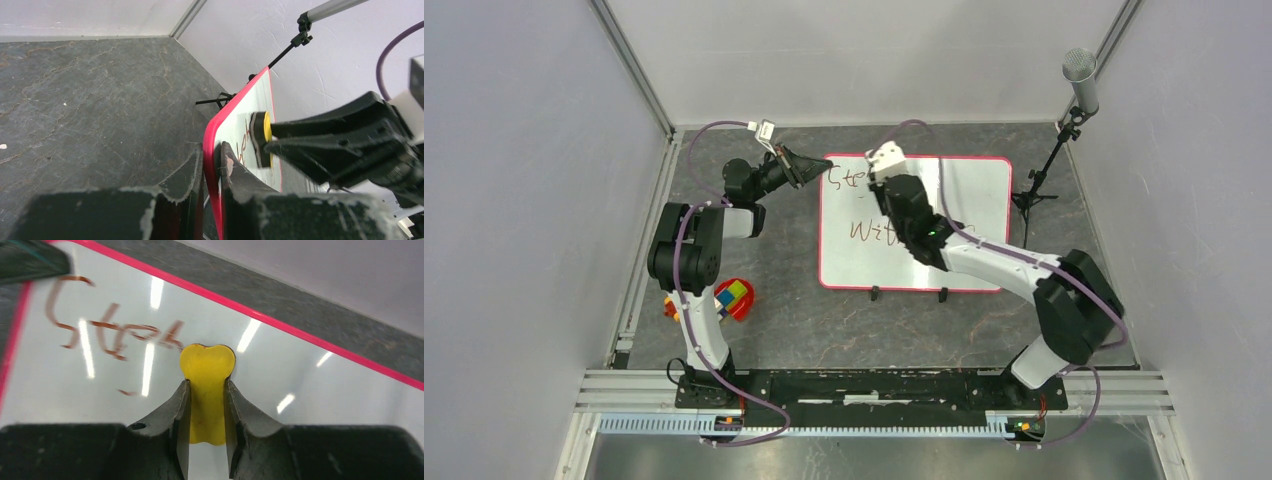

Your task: Erase the whiteboard

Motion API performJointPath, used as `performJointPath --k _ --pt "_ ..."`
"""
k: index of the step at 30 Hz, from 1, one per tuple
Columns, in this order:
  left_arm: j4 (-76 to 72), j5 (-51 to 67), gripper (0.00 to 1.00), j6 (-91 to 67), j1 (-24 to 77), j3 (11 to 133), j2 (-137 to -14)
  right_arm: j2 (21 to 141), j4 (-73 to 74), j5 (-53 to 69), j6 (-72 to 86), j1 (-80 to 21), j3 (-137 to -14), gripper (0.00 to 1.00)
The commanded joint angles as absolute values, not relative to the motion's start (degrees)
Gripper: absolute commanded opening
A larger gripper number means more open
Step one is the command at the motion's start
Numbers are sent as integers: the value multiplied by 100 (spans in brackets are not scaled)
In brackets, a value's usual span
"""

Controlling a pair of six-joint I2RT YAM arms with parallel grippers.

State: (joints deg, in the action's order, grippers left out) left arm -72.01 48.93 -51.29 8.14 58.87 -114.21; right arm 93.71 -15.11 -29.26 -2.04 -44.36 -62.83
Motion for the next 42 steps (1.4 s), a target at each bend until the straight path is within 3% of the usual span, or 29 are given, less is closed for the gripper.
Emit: performJointPath --k 1,7,11,22,27,35,42 --pt "-7389 4727 2 -4507 765 5880 -11163 8601 -1394 -3571 -142 -3718 -5384 21" --pt "-7427 4746 2 -4510 765 5862 -11129 8169 -1352 -3400 -107 -3552 -4889 21" --pt "-7435 4746 2 -4542 765 5875 -11148 8482 -1641 -3371 -48 -4147 -5032 22" --pt "-7356 4746 2 -4483 765 5871 -11126 10545 -1400 -3124 -287 -5386 -7401 21" --pt "-7339 4746 2 -4474 771 5880 -11126 10157 -1623 -3829 -498 -5298 -6818 21" --pt "-7399 4755 2 -4500 765 5828 -11096 8755 -1756 -3838 -369 -4118 -5106 21" --pt "-7433 4757 2 -4512 765 5818 -11100 8656 -1662 -3946 -703 -3918 -5352 21"
